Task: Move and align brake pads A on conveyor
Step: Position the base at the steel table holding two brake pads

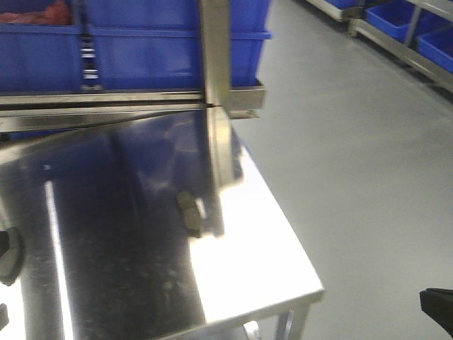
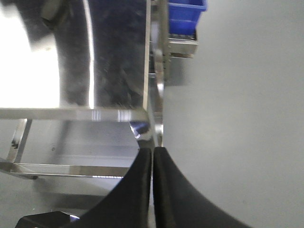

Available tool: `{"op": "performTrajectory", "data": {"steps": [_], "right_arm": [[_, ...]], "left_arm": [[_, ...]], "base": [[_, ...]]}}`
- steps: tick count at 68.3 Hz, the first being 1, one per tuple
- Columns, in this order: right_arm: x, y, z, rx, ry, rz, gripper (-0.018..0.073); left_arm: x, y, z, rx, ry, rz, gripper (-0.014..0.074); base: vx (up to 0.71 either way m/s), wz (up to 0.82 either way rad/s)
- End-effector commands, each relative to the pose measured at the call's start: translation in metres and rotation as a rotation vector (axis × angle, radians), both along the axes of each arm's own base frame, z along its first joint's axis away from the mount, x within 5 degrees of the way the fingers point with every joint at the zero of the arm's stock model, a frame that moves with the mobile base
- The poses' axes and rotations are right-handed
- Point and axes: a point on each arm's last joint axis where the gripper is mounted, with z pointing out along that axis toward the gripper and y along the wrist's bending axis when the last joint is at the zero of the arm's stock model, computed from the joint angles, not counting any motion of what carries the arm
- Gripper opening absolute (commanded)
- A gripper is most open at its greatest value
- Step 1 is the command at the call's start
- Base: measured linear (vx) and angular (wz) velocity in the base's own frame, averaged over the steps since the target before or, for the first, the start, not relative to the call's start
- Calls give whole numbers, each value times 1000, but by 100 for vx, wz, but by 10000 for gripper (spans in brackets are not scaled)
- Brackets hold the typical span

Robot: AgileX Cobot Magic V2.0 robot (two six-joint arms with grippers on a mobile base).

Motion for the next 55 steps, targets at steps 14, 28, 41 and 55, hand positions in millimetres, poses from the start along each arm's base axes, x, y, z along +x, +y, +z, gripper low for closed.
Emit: {"op": "performTrajectory", "data": {"steps": [14, 28, 41, 55], "right_arm": [[4, 1, 11, 16, -70, -4, -8], [4, 1, 11, 16, -70, -4, -8], [4, 1, 11, 16, -70, -4, -8], [4, 1, 11, 15, -65, -3, -8]], "left_arm": [[2, -3, 14, -32, -85, -17, -6], [2, -3, 14, -32, -85, -17, -6], [2, -3, 14, -32, -85, -17, -6], [2, -3, 14, -32, -85, -17, -6]], "base": [[11, 52], [9, 36], [4, 15], [0, 1]]}}
